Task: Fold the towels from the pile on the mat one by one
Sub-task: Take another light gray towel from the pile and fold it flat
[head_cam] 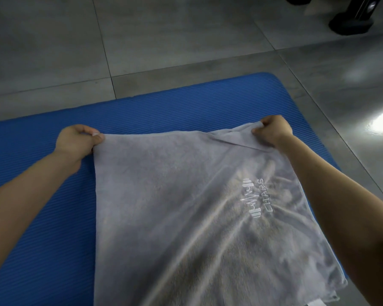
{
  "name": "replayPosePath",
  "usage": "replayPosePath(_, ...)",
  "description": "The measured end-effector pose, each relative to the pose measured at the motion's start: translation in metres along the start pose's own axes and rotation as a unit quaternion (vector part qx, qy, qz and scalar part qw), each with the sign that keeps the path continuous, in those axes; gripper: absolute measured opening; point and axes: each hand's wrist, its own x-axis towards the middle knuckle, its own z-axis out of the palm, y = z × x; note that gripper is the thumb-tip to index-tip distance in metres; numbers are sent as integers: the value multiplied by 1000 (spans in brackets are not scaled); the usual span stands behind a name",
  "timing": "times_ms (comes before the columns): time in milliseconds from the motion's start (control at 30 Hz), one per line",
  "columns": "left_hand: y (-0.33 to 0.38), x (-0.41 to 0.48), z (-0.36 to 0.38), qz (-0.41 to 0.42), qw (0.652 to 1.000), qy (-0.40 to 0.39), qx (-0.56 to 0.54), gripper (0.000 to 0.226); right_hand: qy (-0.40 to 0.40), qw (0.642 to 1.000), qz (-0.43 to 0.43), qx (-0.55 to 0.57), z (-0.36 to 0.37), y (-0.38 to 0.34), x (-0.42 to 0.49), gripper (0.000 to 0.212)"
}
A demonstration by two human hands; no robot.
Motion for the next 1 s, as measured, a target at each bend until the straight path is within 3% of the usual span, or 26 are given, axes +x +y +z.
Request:
replayPosePath(67,2,5,-6,0,1000,6,8,19,1,997,-4,72,-1,4,4,9)
replayPosePath(167,1,8,-15,19,997,16,71,7,37,978,10,207,-7,16,11,12)
replayPosePath(233,0,9,-16,53,988,31,143,11,65,965,36,253,-9,21,17,29)
replayPosePath(500,-1,20,1,67,950,122,281,35,104,989,56,86,11,-8,26,39)
replayPosePath(567,-3,15,5,66,921,146,354,35,103,994,42,-18,13,-11,23,45)
replayPosePath(633,-6,-3,15,118,883,166,424,39,127,986,-8,-107,17,-11,10,51)
replayPosePath(700,-14,-35,37,254,835,138,469,40,169,972,-88,-138,22,-7,-23,54)
replayPosePath(800,-47,-102,76,462,770,10,440,39,172,955,-207,-123,42,13,-110,51)
replayPosePath(900,-82,-166,107,489,731,-112,462,48,120,953,-241,-142,66,48,-199,52)
replayPosePath(1000,-100,-198,120,457,716,-163,501,56,45,953,-219,-202,81,94,-244,57)
